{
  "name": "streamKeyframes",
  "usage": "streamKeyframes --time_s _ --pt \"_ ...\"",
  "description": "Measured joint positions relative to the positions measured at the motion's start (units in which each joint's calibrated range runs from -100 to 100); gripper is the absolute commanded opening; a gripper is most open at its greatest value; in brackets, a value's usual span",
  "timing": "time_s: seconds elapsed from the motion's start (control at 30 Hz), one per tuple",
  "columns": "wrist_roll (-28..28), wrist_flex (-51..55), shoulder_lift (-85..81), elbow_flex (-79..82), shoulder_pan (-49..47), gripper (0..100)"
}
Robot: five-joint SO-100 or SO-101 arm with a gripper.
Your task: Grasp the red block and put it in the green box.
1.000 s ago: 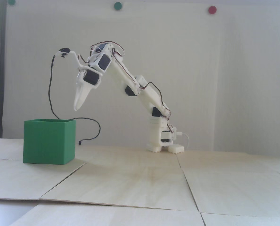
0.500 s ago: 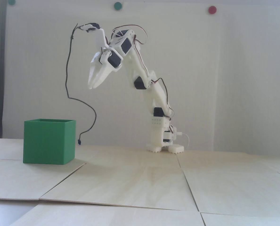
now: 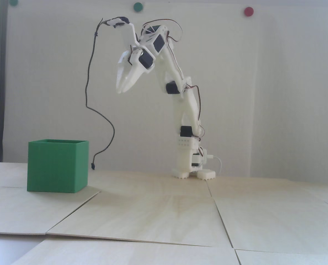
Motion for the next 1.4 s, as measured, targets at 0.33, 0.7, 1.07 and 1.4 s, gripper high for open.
streamKeyframes --time_s 0.33,0.7,1.07,1.4 --pt "-3.4 0.0 -29.8 34.7 -12.5 3" --pt "-4.5 -8.9 -69.2 79.2 -22.7 2" --pt "-4.4 -28.9 -97.5 123.5 -23.2 2" --pt "-2.3 -33.9 -112.6 143.3 -23.2 2"
